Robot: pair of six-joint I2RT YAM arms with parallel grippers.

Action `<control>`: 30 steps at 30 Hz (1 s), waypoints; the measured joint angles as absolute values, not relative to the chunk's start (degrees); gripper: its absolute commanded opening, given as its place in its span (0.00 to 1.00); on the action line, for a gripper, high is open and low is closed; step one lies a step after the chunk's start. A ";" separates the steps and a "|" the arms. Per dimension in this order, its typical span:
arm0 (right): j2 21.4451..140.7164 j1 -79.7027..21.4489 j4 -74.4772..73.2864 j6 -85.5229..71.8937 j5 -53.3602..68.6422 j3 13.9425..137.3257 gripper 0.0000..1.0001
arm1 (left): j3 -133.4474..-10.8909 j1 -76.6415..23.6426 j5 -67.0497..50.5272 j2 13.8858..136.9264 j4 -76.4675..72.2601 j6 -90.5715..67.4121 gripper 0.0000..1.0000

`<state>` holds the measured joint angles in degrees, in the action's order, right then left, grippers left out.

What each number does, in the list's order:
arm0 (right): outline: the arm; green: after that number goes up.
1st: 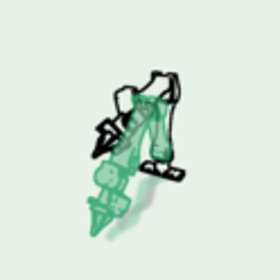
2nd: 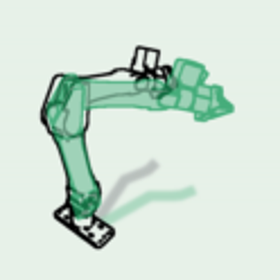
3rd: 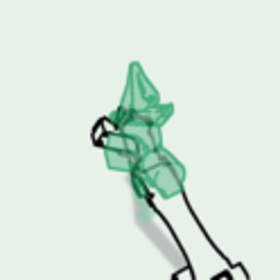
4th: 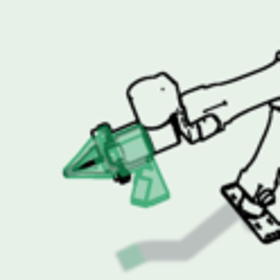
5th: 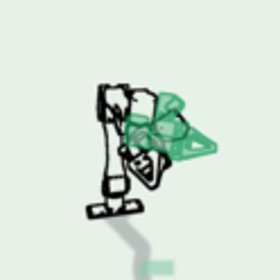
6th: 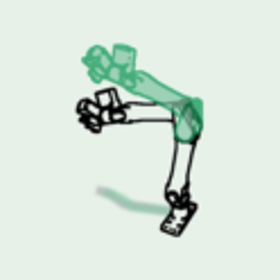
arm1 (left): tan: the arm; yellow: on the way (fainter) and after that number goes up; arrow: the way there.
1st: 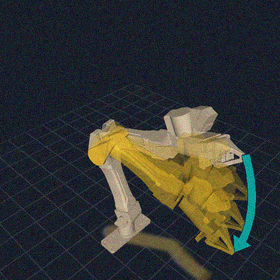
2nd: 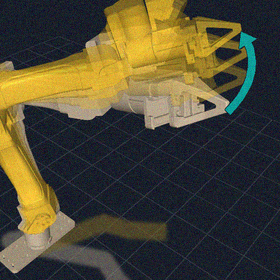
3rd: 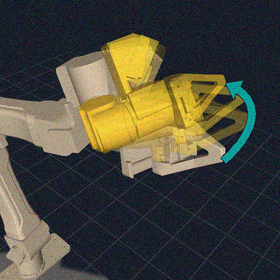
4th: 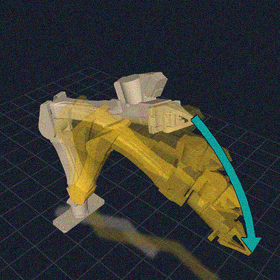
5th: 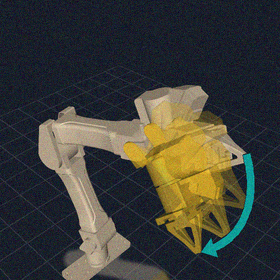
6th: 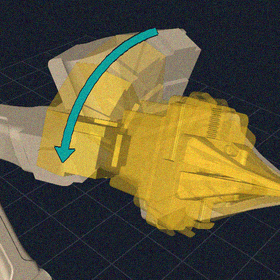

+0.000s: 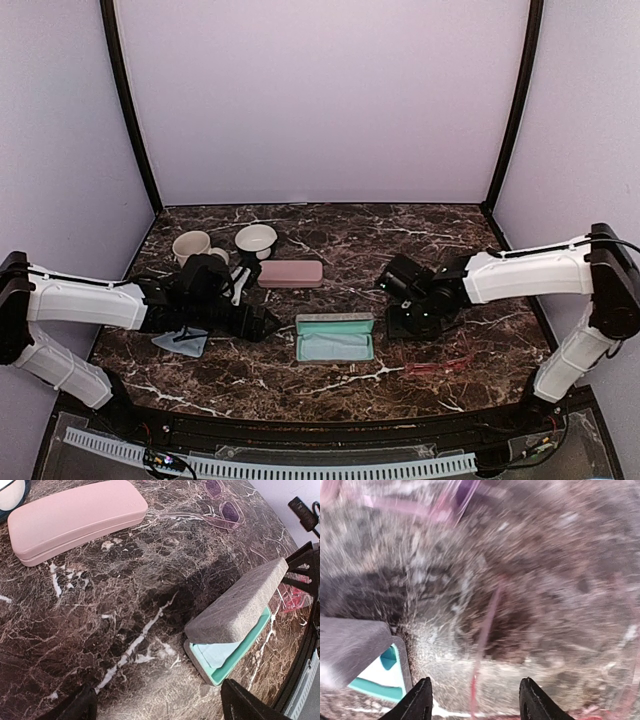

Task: Organize the sunglasses
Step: Move the sunglasses to the center of the board, then pick up the sunglasses from the center of the board.

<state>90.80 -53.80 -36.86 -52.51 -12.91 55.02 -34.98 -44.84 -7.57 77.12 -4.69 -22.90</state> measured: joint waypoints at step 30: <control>76.95 -32.51 -41.67 -43.86 -14.17 40.62 0.27 | -36.53 -44.84 -8.19 80.51 -4.67 -21.34 0.88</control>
<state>76.95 -32.51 -41.67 -43.86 -14.17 40.62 -36.53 -44.84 -8.19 80.51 -4.67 -21.34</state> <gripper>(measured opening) 0.323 0.878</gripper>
